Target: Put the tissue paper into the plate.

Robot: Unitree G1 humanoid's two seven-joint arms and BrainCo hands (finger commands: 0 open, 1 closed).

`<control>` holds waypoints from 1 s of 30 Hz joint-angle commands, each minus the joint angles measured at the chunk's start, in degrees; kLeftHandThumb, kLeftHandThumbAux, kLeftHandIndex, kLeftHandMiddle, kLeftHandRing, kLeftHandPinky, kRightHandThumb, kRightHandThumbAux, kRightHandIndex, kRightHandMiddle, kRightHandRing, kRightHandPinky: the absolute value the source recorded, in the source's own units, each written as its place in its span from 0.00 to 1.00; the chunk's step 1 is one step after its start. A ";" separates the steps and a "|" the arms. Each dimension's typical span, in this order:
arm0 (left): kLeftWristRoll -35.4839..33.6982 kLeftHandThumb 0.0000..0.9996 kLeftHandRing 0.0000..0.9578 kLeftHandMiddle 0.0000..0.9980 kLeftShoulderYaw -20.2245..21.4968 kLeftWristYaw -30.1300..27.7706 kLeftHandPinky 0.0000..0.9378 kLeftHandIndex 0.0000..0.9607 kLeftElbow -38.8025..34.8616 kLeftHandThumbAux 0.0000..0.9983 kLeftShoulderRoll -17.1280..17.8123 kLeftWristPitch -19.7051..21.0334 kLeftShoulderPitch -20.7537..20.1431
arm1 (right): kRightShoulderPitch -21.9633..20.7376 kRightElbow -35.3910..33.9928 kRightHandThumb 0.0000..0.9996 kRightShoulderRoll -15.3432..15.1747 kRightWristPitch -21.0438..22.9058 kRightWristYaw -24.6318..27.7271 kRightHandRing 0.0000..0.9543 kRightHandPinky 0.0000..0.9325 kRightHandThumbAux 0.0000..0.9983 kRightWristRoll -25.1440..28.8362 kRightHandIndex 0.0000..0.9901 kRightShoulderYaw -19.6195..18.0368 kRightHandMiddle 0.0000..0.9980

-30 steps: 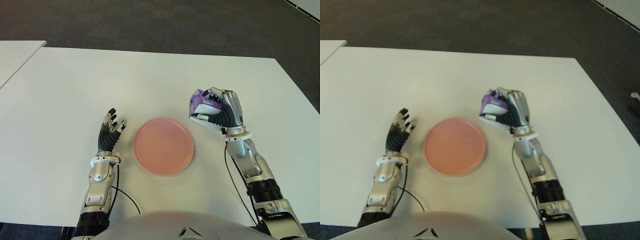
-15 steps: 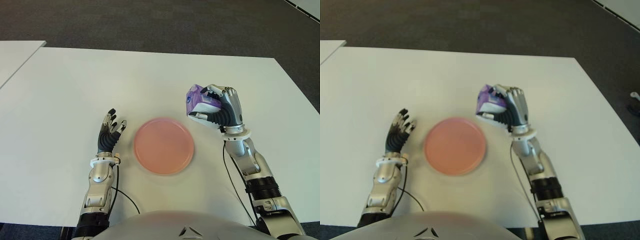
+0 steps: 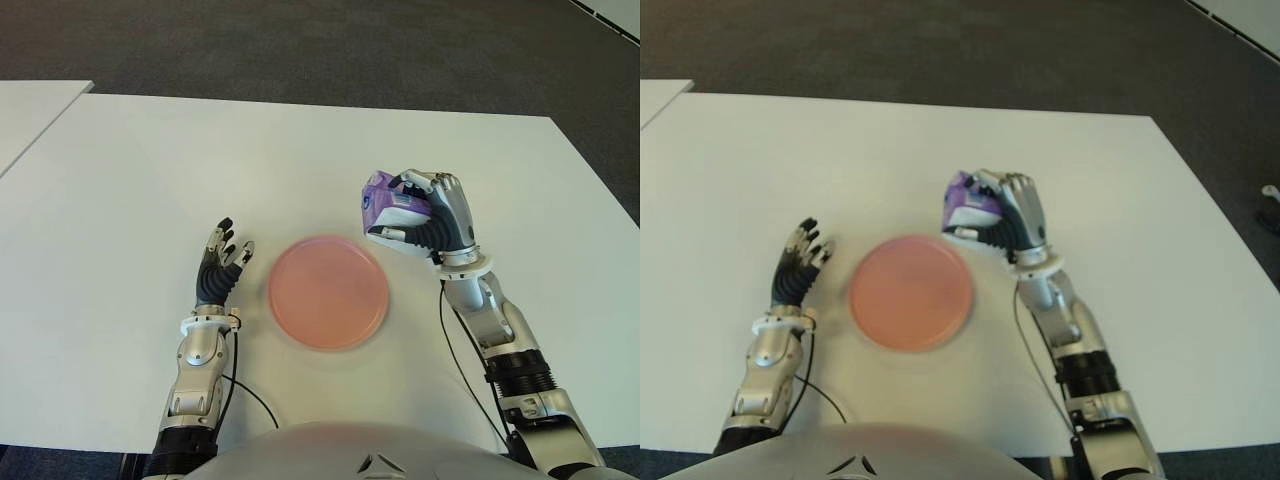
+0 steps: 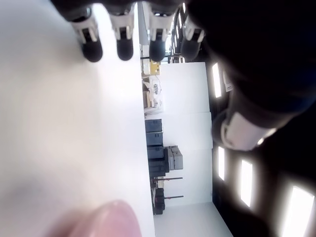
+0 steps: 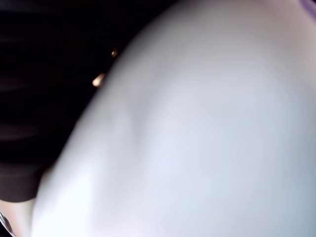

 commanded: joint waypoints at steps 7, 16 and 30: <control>-0.58 0.00 0.00 0.00 -0.18 -0.75 0.00 0.00 1.88 0.60 0.31 0.79 -0.81 | -3.39 -2.65 0.74 0.68 -5.29 3.65 0.93 0.92 0.71 1.17 0.44 3.91 0.89; -0.73 0.00 0.00 0.00 -0.40 -0.45 0.00 0.00 2.19 0.60 -0.08 0.62 -1.18 | -0.98 -6.88 0.74 2.47 -3.98 14.66 0.91 0.91 0.71 8.60 0.44 8.15 0.88; -0.43 0.00 0.00 0.00 -0.57 0.02 0.00 0.00 1.74 0.60 -0.27 1.10 -1.20 | -1.62 -7.11 0.74 4.96 -1.28 24.12 0.88 0.89 0.71 11.44 0.44 10.74 0.84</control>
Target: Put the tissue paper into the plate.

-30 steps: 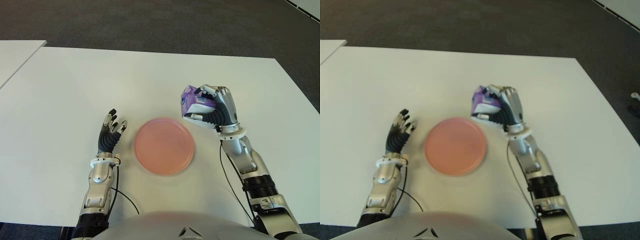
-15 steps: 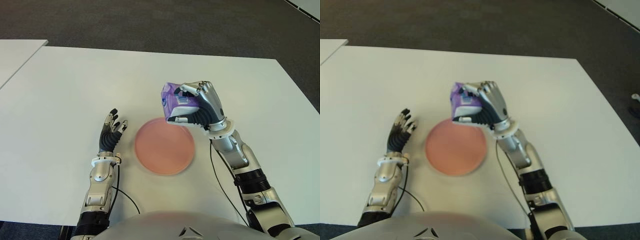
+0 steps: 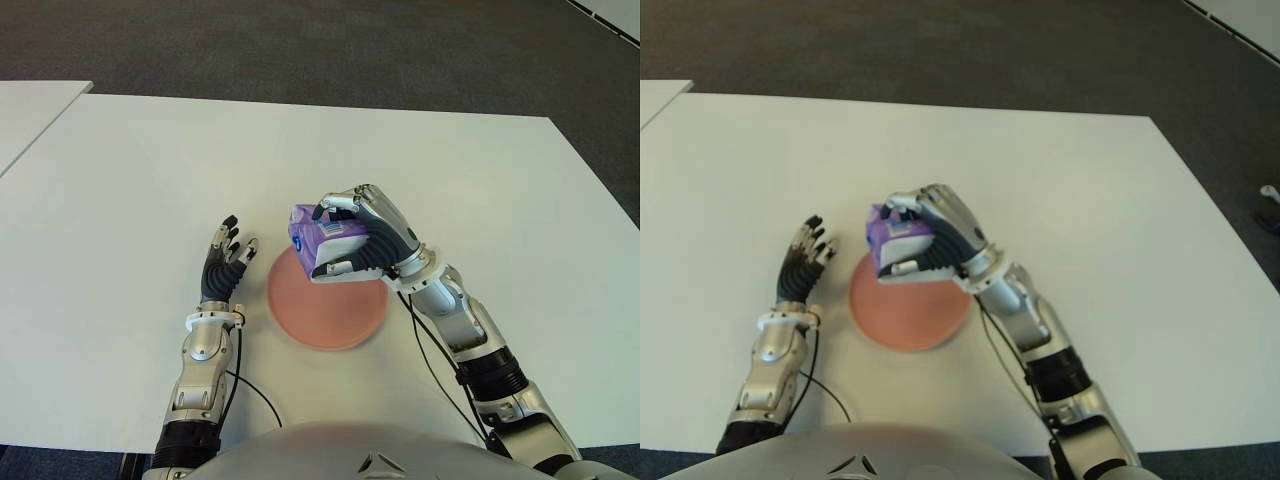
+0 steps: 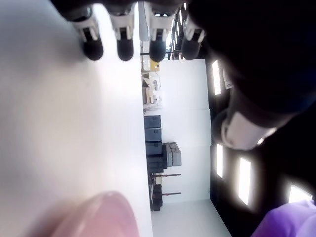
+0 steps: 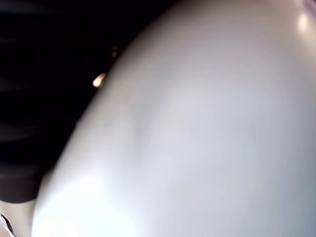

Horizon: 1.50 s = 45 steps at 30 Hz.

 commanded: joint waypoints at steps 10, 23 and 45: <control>1.08 0.00 0.00 0.00 -0.09 0.38 0.00 0.00 1.21 0.59 0.19 0.04 0.19 | 0.66 -0.28 0.74 1.67 0.84 2.27 0.87 0.90 0.71 -0.77 0.44 1.11 0.83; 0.70 0.00 0.00 0.00 0.00 -0.38 0.00 0.00 0.94 0.57 0.44 0.19 0.45 | 1.74 -0.82 0.74 0.98 6.16 8.01 0.86 0.88 0.71 -0.69 0.44 1.66 0.82; 0.52 0.00 0.00 0.00 0.08 -0.15 0.00 0.00 -0.86 0.57 0.26 1.22 0.99 | 1.31 6.94 0.75 2.14 6.16 -0.24 0.87 0.89 0.71 -6.94 0.45 1.62 0.83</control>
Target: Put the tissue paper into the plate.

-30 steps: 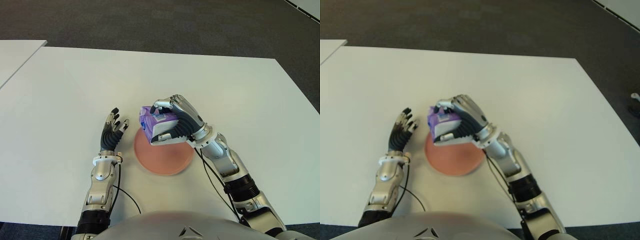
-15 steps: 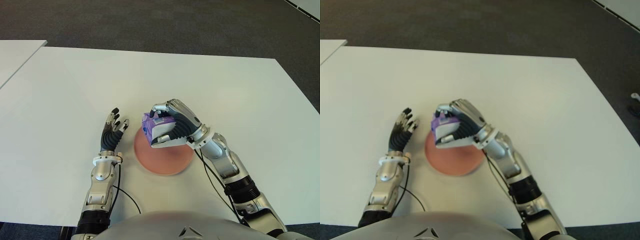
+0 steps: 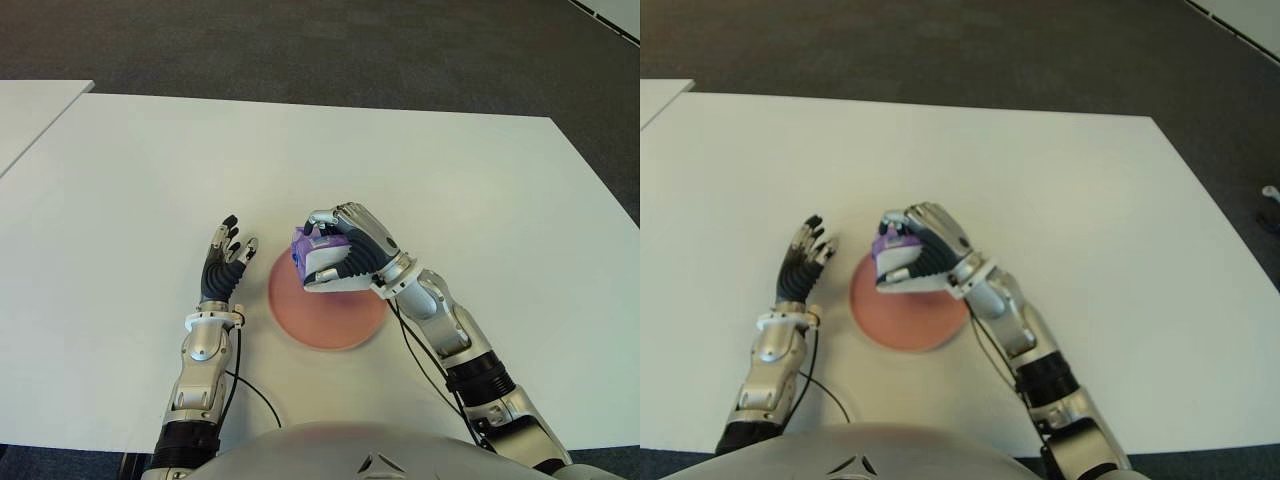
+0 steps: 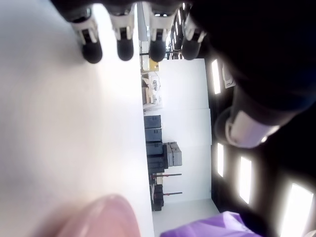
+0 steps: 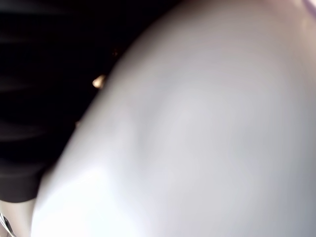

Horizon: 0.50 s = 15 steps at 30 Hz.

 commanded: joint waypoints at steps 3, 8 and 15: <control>-0.13 0.00 0.00 0.00 0.15 -0.19 0.00 0.00 -0.95 0.57 0.02 1.50 1.02 | 0.17 2.62 0.75 0.24 -0.12 -2.47 0.88 0.90 0.71 -1.07 0.45 0.20 0.84; -0.11 0.00 0.00 0.00 0.14 0.02 0.00 0.00 -1.58 0.57 -0.18 2.10 1.15 | -0.06 3.90 0.75 0.15 -0.34 -3.73 0.89 0.90 0.71 -1.66 0.45 0.45 0.85; 0.05 0.00 0.00 0.00 0.04 0.00 0.00 0.00 -1.94 0.57 -0.21 2.23 1.33 | 0.08 3.94 0.74 -0.18 0.30 -2.67 0.87 0.88 0.71 -0.73 0.45 0.61 0.83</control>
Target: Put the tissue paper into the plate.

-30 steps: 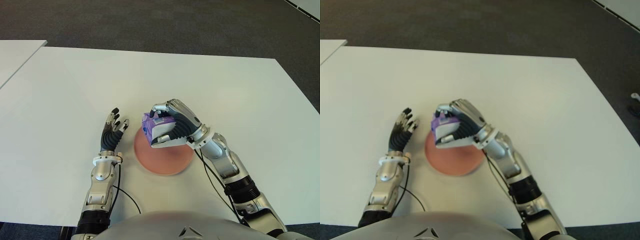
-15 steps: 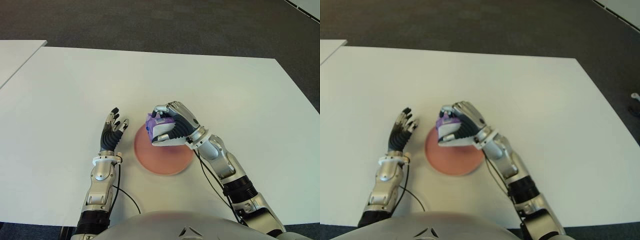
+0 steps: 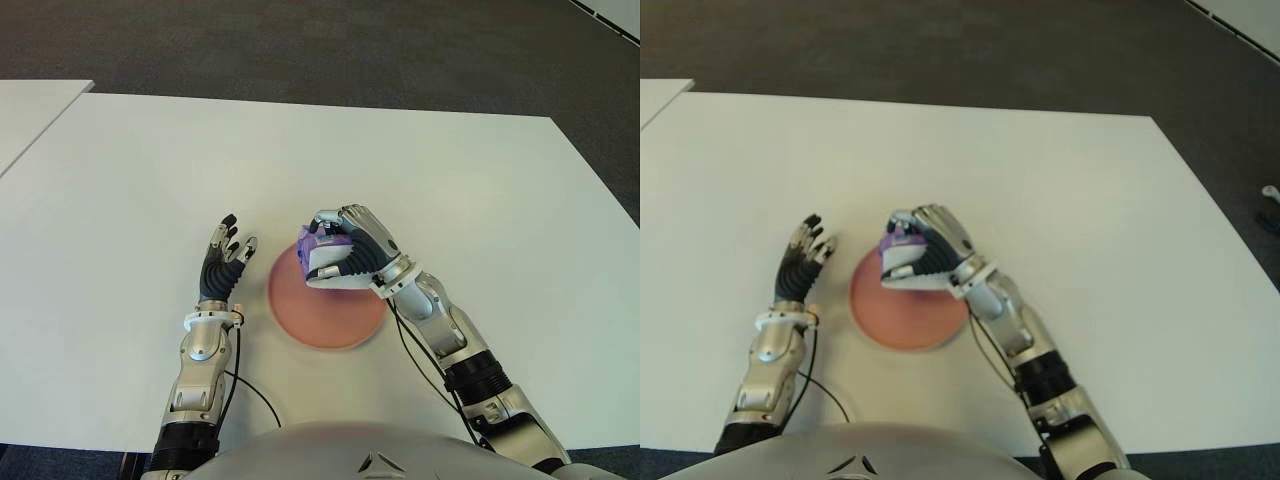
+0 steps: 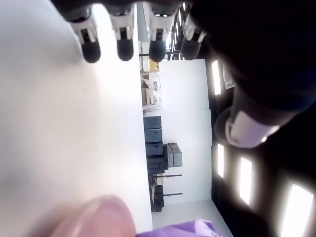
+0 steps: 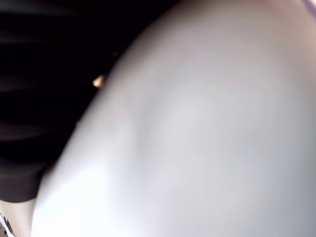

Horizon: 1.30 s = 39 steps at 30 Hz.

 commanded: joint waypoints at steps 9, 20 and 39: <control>0.62 0.00 0.00 0.00 -0.12 0.04 0.00 0.00 -0.14 0.55 0.19 0.64 0.85 | 0.01 0.69 0.72 -1.18 -1.29 3.40 0.80 0.77 0.71 2.67 0.44 0.96 0.76; 0.67 0.00 0.00 0.00 -0.15 0.28 0.00 0.00 -0.25 0.55 0.05 1.16 0.82 | -1.62 -4.33 0.21 -9.37 1.51 20.65 0.08 0.05 0.50 0.10 0.13 5.46 0.12; -0.83 0.00 0.00 0.00 0.04 -0.54 0.00 0.00 0.59 0.56 0.05 0.20 0.57 | -1.93 -9.44 0.09 -12.96 3.10 30.25 0.00 0.00 0.31 2.62 0.00 6.67 0.00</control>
